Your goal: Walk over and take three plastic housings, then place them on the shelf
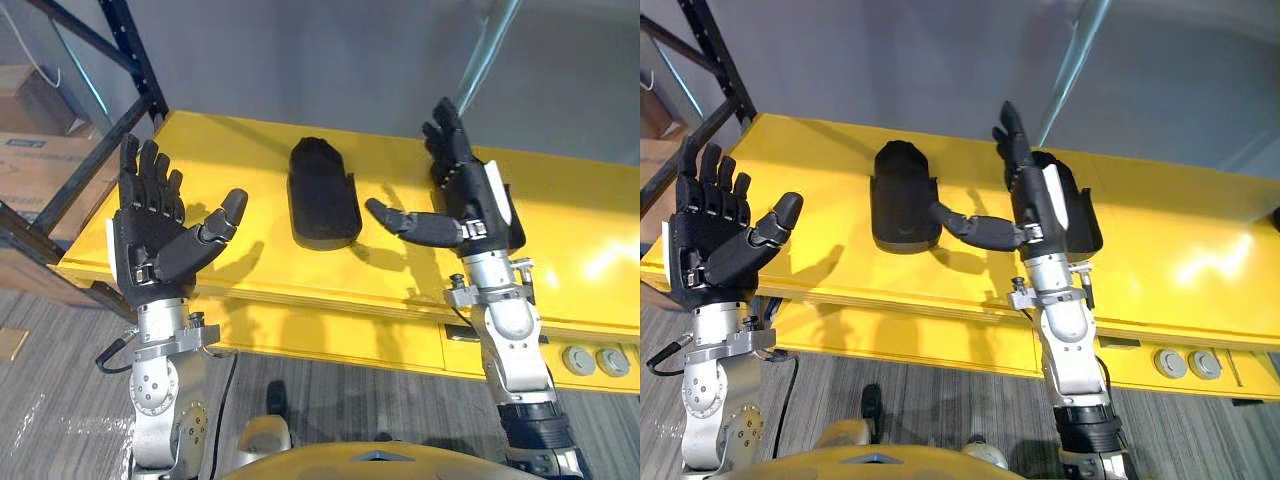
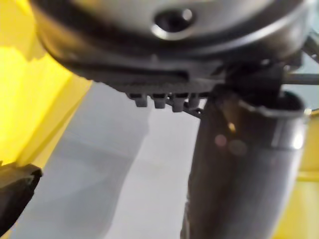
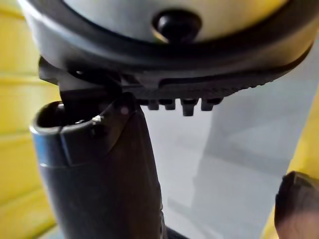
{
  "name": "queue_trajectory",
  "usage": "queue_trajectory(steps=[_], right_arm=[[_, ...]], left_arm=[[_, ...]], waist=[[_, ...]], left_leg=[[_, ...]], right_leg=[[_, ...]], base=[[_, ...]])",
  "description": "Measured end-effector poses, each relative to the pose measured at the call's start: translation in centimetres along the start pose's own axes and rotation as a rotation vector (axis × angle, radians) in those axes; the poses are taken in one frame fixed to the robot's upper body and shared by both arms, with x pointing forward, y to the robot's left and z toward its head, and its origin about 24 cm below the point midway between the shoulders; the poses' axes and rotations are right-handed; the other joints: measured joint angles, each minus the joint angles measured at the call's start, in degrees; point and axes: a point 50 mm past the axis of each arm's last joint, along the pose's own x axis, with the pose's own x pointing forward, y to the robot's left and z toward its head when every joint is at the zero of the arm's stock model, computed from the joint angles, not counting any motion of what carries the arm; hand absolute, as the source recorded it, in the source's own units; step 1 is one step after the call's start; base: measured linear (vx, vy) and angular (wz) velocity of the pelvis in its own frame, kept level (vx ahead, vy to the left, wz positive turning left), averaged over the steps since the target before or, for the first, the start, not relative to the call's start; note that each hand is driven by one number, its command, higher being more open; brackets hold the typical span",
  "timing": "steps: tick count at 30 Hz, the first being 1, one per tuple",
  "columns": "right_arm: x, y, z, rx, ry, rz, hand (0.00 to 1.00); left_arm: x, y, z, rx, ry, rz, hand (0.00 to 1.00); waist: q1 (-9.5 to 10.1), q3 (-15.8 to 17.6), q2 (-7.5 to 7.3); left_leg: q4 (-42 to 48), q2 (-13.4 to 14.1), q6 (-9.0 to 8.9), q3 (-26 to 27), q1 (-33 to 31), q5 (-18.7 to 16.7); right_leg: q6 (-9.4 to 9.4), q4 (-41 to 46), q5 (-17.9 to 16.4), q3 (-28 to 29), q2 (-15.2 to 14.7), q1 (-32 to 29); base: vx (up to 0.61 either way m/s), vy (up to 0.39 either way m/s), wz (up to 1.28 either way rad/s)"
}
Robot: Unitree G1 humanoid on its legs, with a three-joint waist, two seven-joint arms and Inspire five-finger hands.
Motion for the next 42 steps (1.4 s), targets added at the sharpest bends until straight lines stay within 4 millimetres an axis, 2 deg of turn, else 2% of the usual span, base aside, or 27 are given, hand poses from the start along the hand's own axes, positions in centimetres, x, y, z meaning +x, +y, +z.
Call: queue_trajectory(steps=[7, 15, 22, 26, 28, 29, 32, 35, 42], right_arm=[[1.4, 1.2, 0.7, -0.200, -0.042, 0.261, 1.00], [1.5, 2.9, 0.2, -0.275, -0.027, 0.492, 1.00], [1.3, 3.7, -0.2, -0.274, -0.011, 0.563, 1.00], [1.4, 4.3, -2.0, -0.328, 0.054, 0.603, 1.00], [1.5, 4.1, -2.2, -0.343, 0.061, 0.577, 1.00], [1.7, 3.9, -2.4, -0.379, 0.074, 0.546, 0.00], [2.3, 3.8, -2.6, -0.420, 0.077, 0.513, 0.00], [2.4, 4.0, -2.6, -0.442, 0.066, 0.488, 0.00], [4.3, 4.1, -2.3, -0.479, 0.021, 0.431, 0.00]], left_arm=[[0.1, -0.1, -0.3, 0.015, 0.030, -0.031, 1.00], [0.3, -0.2, -0.3, 0.026, 0.033, -0.060, 1.00], [0.5, -0.2, -0.2, 0.035, 0.027, -0.065, 1.00], [0.6, -0.2, -0.2, 0.034, 0.025, -0.051, 1.00], [0.6, -0.2, -0.2, 0.034, 0.025, -0.046, 1.00], [0.6, -0.2, -0.2, 0.034, 0.025, -0.046, 1.00], [0.6, -0.2, -0.2, 0.034, 0.026, -0.044, 1.00], [0.5, -0.2, -0.2, 0.034, 0.026, -0.045, 1.00], [0.6, -0.2, -0.2, 0.033, 0.025, -0.049, 1.00]], waist=[[0.21, 2.17, -0.53], [0.29, 4.56, -0.74], [1.47, 6.37, -0.56], [1.64, 6.62, -0.52], [1.63, 6.83, -0.33], [1.72, 7.21, -0.09], [1.70, 7.87, 0.66], [1.66, 8.47, 1.22], [1.62, 8.84, 0.89]], left_leg=[[0.00, 0.06, 0.04, -0.39, -0.80, 0.04], [0.01, 0.24, -0.38, -1.56, -1.21, 0.32], [0.01, 0.85, -0.24, -1.53, -2.25, 0.27], [0.02, 0.88, -0.43, -1.86, -2.51, 1.03], [0.02, 0.87, -0.49, -2.23, -2.52, 1.11], [0.02, 0.97, -0.58, -2.38, -2.44, 1.14], [0.02, 1.18, -0.64, -2.45, -2.60, 0.84], [0.02, 1.29, -0.60, -2.22, -2.65, 0.87], [0.04, 1.21, -0.29, -1.76, -3.25, 1.17]], right_leg=[[-0.18, 0.12, -0.29, -0.21, 0.28, -0.53], [-0.89, 2.78, -1.61, -0.36, 0.30, -1.30], [-1.41, 4.58, -3.04, -0.17, 0.47, -3.12], [-1.42, 5.40, -3.09, -0.19, 0.44, -3.55], [-1.59, 5.96, -3.47, -0.18, 0.41, -3.60], [-1.67, 6.46, -3.80, -0.18, 0.41, -3.62], [-1.99, 7.15, -4.39, -0.10, 0.44, -4.07], [-1.52, 7.20, -4.75, -0.01, 0.46, -4.18], [-1.63, 7.44, -4.41, 0.47, 0.34, -5.08]], base=[[0.00, -0.002, 0.02], [0.01, -0.018, 0.08], [-0.01, -0.020, 0.00], [0.02, -0.033, 0.04], [0.00, -0.028, 0.10], [-0.02, -0.033, 0.07], [-0.04, -0.032, 0.01], [-0.04, -0.030, -0.01], [0.00, -0.017, -0.02]])
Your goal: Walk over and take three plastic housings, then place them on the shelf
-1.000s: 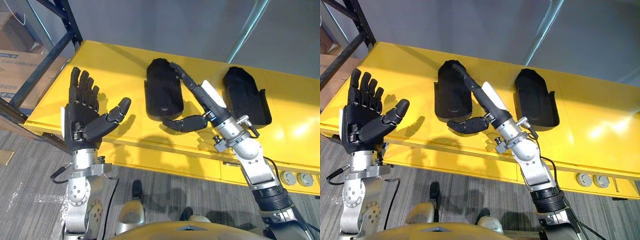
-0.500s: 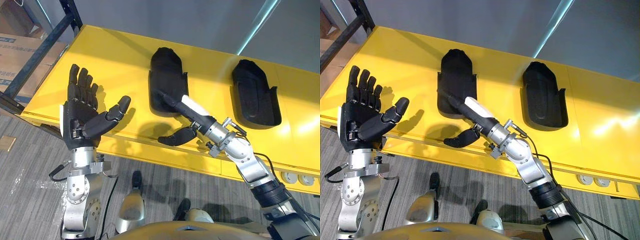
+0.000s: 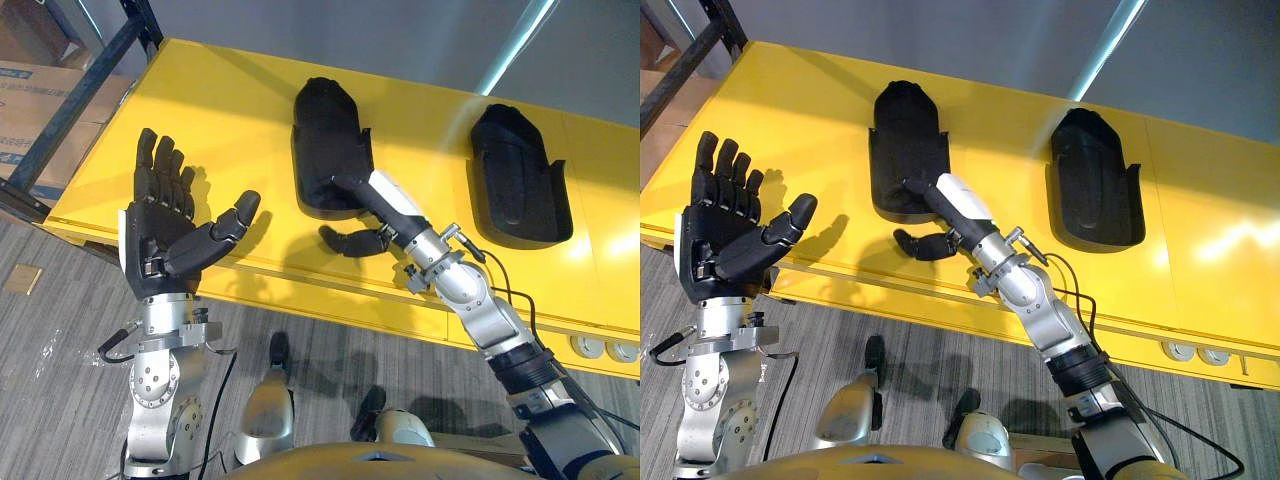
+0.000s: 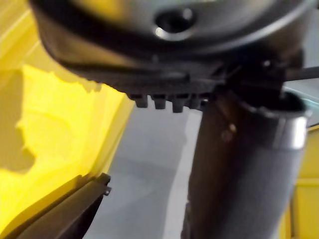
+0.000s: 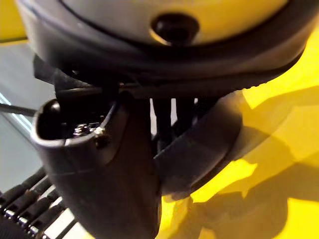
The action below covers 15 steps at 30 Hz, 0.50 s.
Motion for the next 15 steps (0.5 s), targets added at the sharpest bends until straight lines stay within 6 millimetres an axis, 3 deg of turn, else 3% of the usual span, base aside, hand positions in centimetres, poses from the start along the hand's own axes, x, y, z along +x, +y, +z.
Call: queue_trajectory(steps=[15], right_arm=[[0.90, 0.96, -0.03, -0.016, 0.018, 0.002, 0.00]], left_arm=[[-0.05, -0.31, -0.14, -0.009, 0.006, -0.012, 1.00]], waist=[[0.63, 0.07, 0.08]], left_leg=[[-0.01, -0.09, 0.17, 0.99, 0.94, -0.39]], right_leg=[[-0.25, 0.52, -0.23, 1.04, -0.33, 0.17]], base=[[0.00, -0.019, -0.02]])
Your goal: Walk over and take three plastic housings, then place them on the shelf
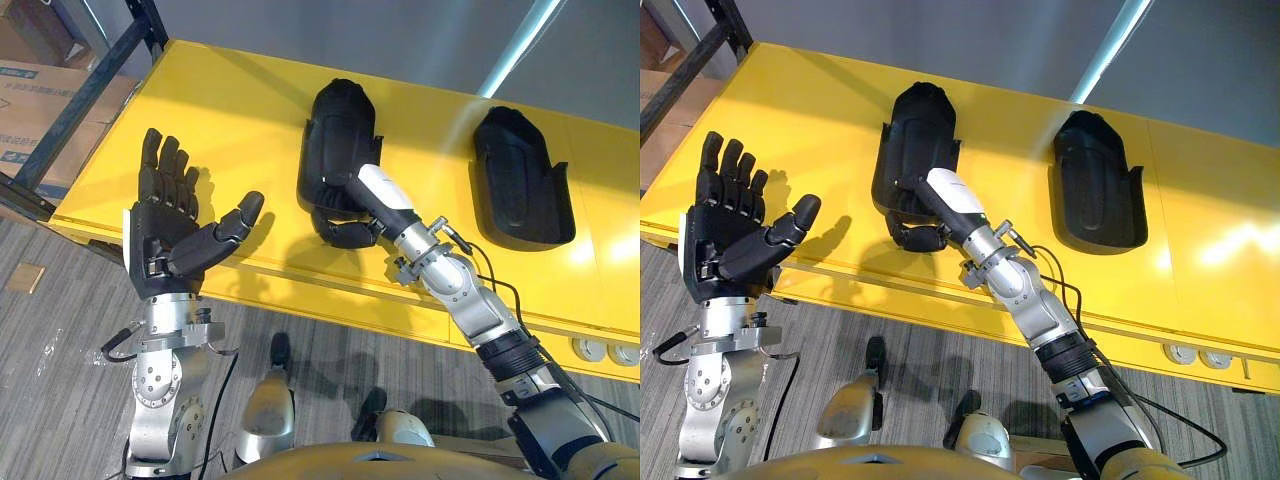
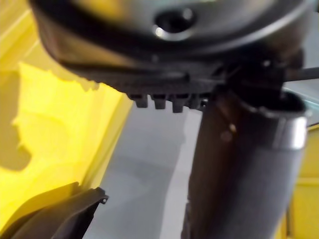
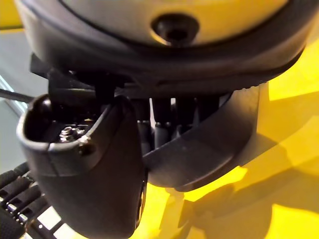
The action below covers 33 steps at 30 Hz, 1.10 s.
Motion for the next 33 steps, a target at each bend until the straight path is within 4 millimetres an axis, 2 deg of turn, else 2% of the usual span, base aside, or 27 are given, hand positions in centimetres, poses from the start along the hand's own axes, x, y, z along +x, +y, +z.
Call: queue_trajectory(steps=[17, 33], right_arm=[[-1.2, 0.2, 0.0, -0.018, 0.051, 0.004, 0.00], [-1.4, 0.1, -0.4, -0.065, 0.060, 0.024, 0.00]], left_arm=[[-0.1, -0.4, -0.2, -0.012, 0.012, -0.015, 1.00], [-0.1, -0.1, -0.8, 0.009, 0.048, -0.028, 1.00]], waist=[[-0.73, -0.03, -0.26], [-0.58, -0.29, -0.78]], left_leg=[[0.00, -0.09, 0.49, 2.89, 1.75, -0.80], [-0.01, -0.16, 0.47, 2.93, 2.20, -1.02]], right_leg=[[1.15, -1.02, 0.80, 1.31, -0.40, 1.34], [1.28, -1.19, 0.95, 1.22, -0.46, 2.04]], base=[[0.01, -0.009, -0.04], [0.00, 0.000, 0.00]])
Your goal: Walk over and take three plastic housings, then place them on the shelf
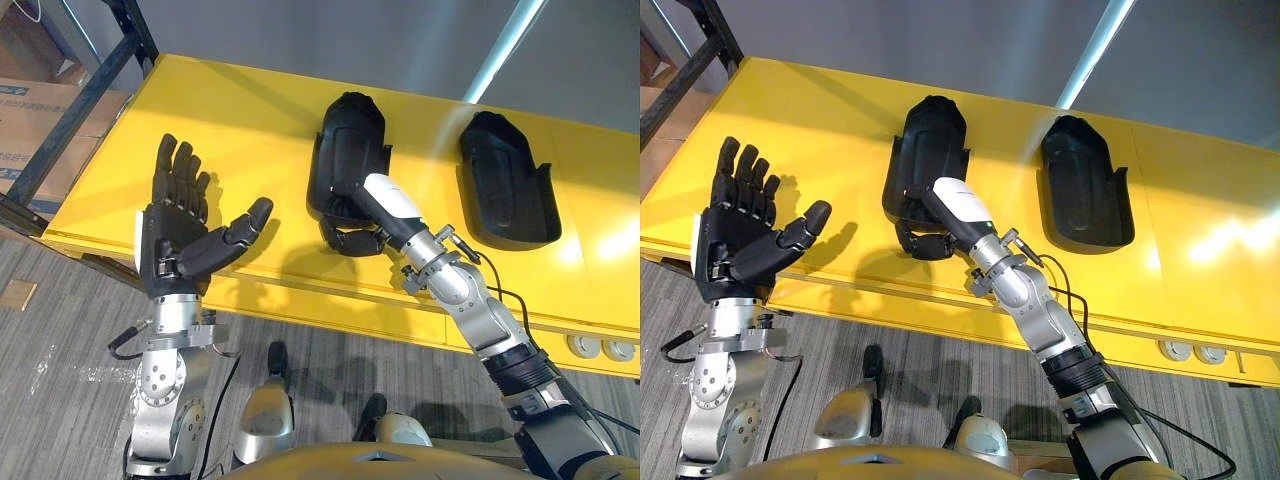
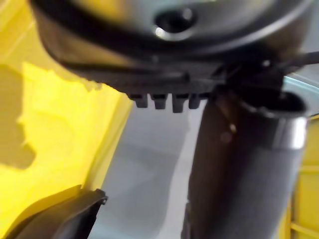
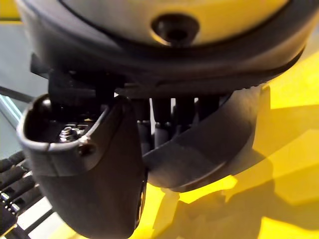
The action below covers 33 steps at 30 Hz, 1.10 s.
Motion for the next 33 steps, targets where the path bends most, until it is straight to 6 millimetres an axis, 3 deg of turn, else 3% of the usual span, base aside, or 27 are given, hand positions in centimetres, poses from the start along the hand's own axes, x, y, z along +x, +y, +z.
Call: queue_trajectory(steps=[12, 13, 27, 33], right_arm=[[-0.1, -0.6, -0.7, -0.037, 0.010, 0.001, 0.00], [0.0, -0.6, -0.8, -0.037, 0.012, 0.000, 1.00], [0.0, -0.6, -1.4, -0.038, 0.047, 0.014, 1.00], [-0.8, -0.1, -1.7, -0.041, 0.063, 0.073, 1.00]], left_arm=[[0.0, 0.0, -0.1, 0.004, 0.009, -0.015, 1.00], [0.0, 0.0, -0.1, 0.004, 0.009, -0.015, 1.00], [0.0, -0.3, -0.2, -0.003, 0.016, -0.030, 1.00], [-0.1, -0.8, -0.4, -0.016, 0.028, -0.048, 1.00]], waist=[[0.03, -0.04, -0.01], [-0.02, -0.05, 0.00], [-0.12, -0.42, 0.36], [-0.09, -2.80, 0.55]], left_leg=[[0.00, -0.08, 0.05, -0.27, 0.20, 0.10], [0.00, -0.09, 0.05, -0.27, 0.27, 0.11], [0.00, -0.13, -0.08, -0.28, 0.90, 0.18], [-0.01, -0.15, -0.13, -0.27, 0.95, 0.01]], right_leg=[[0.00, 0.02, 0.02, -0.14, -0.01, 0.14], [0.00, 0.02, 0.02, -0.14, -0.01, 0.19], [-0.06, -0.13, -0.02, -0.09, 0.00, 0.87], [0.05, -0.75, 0.05, -0.12, 0.10, 1.17]], base=[[0.00, 0.000, 0.00], [0.00, 0.000, 0.00], [0.00, 0.000, 0.00], [0.00, 0.000, 0.00]])
